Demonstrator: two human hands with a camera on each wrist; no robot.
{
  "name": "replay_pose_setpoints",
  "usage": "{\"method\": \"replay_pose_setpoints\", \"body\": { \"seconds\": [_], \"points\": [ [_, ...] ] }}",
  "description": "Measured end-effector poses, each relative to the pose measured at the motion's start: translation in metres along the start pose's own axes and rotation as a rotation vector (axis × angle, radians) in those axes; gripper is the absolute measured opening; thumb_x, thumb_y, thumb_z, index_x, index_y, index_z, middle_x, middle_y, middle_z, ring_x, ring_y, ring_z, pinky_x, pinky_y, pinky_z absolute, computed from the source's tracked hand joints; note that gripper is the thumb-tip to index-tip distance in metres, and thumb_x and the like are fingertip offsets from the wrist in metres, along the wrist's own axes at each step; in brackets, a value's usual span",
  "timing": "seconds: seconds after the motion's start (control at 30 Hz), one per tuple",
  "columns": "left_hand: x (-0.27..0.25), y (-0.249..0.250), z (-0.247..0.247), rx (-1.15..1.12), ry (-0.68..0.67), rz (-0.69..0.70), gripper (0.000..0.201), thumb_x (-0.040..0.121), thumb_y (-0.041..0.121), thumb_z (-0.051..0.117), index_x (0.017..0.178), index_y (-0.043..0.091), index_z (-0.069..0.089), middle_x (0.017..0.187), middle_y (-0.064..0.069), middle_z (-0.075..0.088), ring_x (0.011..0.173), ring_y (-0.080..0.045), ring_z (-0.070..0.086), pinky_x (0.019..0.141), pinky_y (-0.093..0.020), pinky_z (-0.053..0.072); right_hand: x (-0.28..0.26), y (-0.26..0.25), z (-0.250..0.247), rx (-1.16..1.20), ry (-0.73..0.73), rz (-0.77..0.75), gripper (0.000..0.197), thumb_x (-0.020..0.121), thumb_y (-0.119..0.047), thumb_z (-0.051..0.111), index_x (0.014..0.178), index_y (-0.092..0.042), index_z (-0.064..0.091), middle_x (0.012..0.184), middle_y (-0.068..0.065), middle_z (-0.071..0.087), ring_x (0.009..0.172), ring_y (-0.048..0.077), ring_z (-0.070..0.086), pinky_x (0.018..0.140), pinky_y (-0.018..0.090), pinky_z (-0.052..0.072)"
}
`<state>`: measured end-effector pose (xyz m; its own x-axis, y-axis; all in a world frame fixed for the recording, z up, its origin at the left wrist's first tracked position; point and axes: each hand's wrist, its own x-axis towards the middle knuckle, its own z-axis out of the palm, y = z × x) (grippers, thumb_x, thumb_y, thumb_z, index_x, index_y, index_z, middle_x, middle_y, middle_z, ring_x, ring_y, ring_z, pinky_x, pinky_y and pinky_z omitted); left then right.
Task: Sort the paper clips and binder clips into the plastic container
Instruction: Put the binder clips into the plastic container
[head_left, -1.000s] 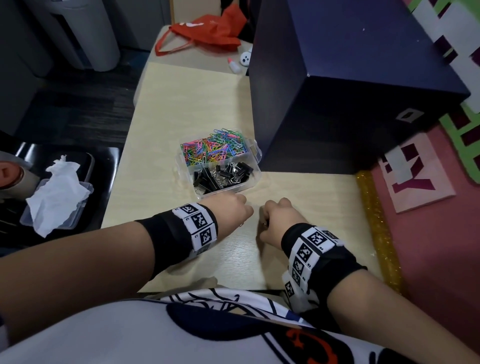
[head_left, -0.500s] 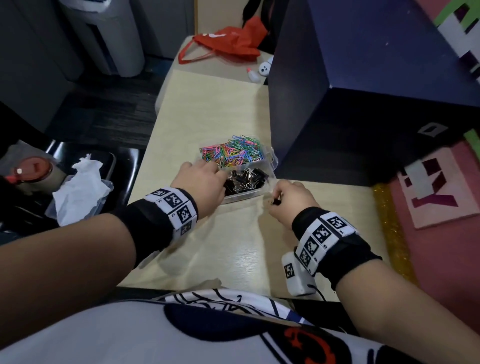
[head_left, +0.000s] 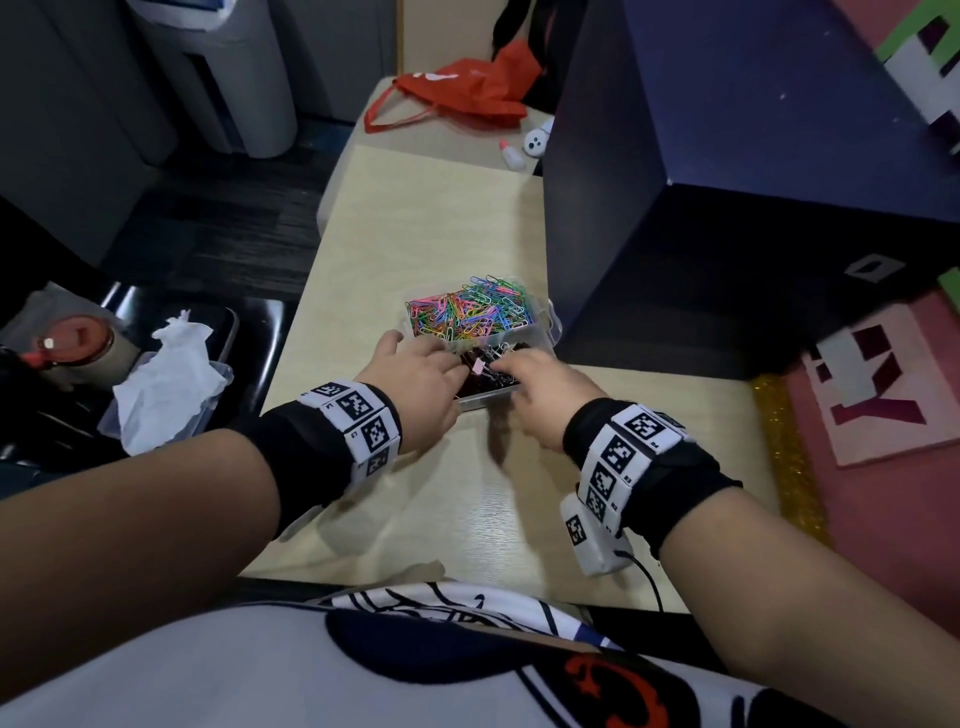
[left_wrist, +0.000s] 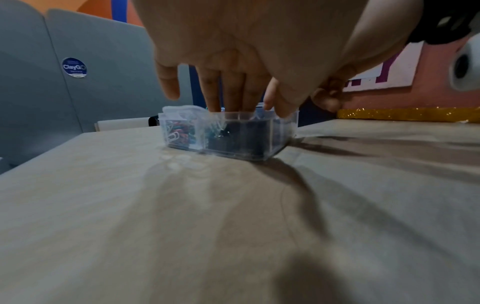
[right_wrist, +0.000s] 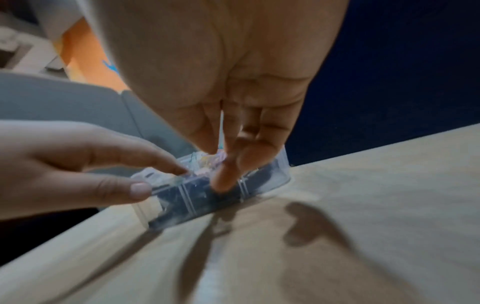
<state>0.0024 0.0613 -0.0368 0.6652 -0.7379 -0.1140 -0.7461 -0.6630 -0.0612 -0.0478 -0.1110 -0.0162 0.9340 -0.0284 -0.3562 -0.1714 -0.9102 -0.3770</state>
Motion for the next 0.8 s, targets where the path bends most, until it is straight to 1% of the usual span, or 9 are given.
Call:
{"method": "replay_pose_setpoints", "body": {
  "seconds": [0.1, 0.2, 0.27, 0.33, 0.43, 0.5, 0.6, 0.7, 0.8],
  "points": [
    [0.0, -0.001, 0.004, 0.034, -0.04, 0.027, 0.048, 0.093, 0.045, 0.041, 0.134, 0.023, 0.049, 0.136, 0.009, 0.051, 0.136, -0.018, 0.033, 0.109, -0.052, 0.021, 0.004, 0.002, 0.004, -0.124, -0.118, 0.014, 0.057, 0.09, -0.008, 0.042, 0.144, -0.024, 0.038, 0.156, -0.008, 0.021, 0.134, 0.021, 0.04, 0.108, 0.032, 0.036],
    [0.0, -0.004, -0.002, 0.08, -0.046, 0.013, 0.045, 0.091, 0.048, 0.041, 0.129, 0.026, 0.052, 0.129, 0.007, 0.053, 0.127, -0.02, 0.039, 0.108, -0.049, 0.022, 0.004, 0.009, 0.001, -0.16, -0.144, 0.091, 0.057, 0.091, -0.008, 0.041, 0.147, -0.016, 0.032, 0.159, -0.004, 0.014, 0.138, 0.023, 0.036, 0.11, 0.033, 0.035],
    [0.0, -0.006, -0.006, 0.071, -0.006, 0.011, 0.043, 0.09, 0.048, 0.042, 0.124, 0.026, 0.055, 0.123, 0.005, 0.054, 0.12, -0.021, 0.044, 0.103, -0.044, 0.028, -0.001, 0.013, 0.002, -0.105, -0.047, 0.069, 0.049, 0.092, -0.013, 0.043, 0.141, -0.019, 0.04, 0.154, -0.003, 0.023, 0.131, 0.023, 0.045, 0.105, 0.033, 0.039],
    [-0.001, -0.008, -0.009, 0.038, 0.033, 0.006, 0.037, 0.089, 0.048, 0.045, 0.115, 0.025, 0.06, 0.115, 0.003, 0.057, 0.111, -0.023, 0.049, 0.095, -0.041, 0.033, -0.007, 0.011, 0.004, -0.05, 0.063, 0.007, 0.039, 0.093, -0.02, 0.047, 0.132, -0.021, 0.049, 0.142, -0.003, 0.036, 0.117, 0.023, 0.053, 0.097, 0.034, 0.044],
    [-0.002, -0.007, -0.011, 0.028, 0.066, 0.058, 0.023, 0.082, 0.041, 0.056, 0.083, 0.022, 0.069, 0.086, 0.002, 0.064, 0.087, -0.025, 0.058, 0.079, -0.038, 0.041, -0.015, 0.006, 0.014, -0.012, 0.053, -0.043, 0.041, 0.093, -0.021, 0.049, 0.133, -0.022, 0.049, 0.135, -0.001, 0.042, 0.117, 0.022, 0.052, 0.1, 0.033, 0.042],
    [-0.002, -0.006, -0.011, 0.037, 0.066, 0.086, 0.023, 0.078, 0.038, 0.061, 0.068, 0.019, 0.069, 0.07, 0.004, 0.062, 0.075, -0.024, 0.059, 0.071, -0.035, 0.042, -0.018, 0.004, 0.018, 0.004, 0.051, -0.022, 0.043, 0.092, -0.019, 0.049, 0.134, -0.023, 0.047, 0.136, -0.001, 0.041, 0.117, 0.022, 0.052, 0.1, 0.034, 0.043],
    [-0.001, 0.0, -0.011, -0.042, 0.063, 0.211, 0.031, 0.081, 0.039, 0.049, 0.067, 0.019, 0.067, 0.069, 0.004, 0.063, 0.075, -0.024, 0.06, 0.071, -0.037, 0.044, -0.019, 0.007, 0.018, 0.009, 0.076, 0.049, 0.036, 0.089, -0.012, 0.046, 0.122, -0.024, 0.055, 0.129, 0.0, 0.045, 0.114, 0.022, 0.053, 0.098, 0.032, 0.043],
    [-0.005, 0.007, -0.011, -0.132, 0.08, 0.391, 0.035, 0.076, 0.042, 0.044, 0.058, 0.02, 0.064, 0.058, 0.005, 0.059, 0.062, -0.023, 0.059, 0.059, -0.035, 0.049, -0.02, 0.014, 0.013, -0.024, 0.1, 0.109, 0.024, 0.087, -0.011, 0.049, 0.102, -0.022, 0.064, 0.12, 0.003, 0.051, 0.109, 0.024, 0.055, 0.095, 0.027, 0.043],
    [-0.001, 0.006, -0.011, -0.146, 0.178, 0.329, 0.033, 0.08, 0.041, 0.042, 0.069, 0.022, 0.067, 0.071, 0.002, 0.061, 0.067, -0.025, 0.06, 0.061, -0.034, 0.046, -0.029, 0.021, 0.009, -0.007, 0.135, 0.186, 0.019, 0.089, -0.014, 0.049, 0.101, -0.02, 0.062, 0.119, 0.003, 0.05, 0.095, 0.026, 0.058, 0.081, 0.025, 0.042]
  ]
}}
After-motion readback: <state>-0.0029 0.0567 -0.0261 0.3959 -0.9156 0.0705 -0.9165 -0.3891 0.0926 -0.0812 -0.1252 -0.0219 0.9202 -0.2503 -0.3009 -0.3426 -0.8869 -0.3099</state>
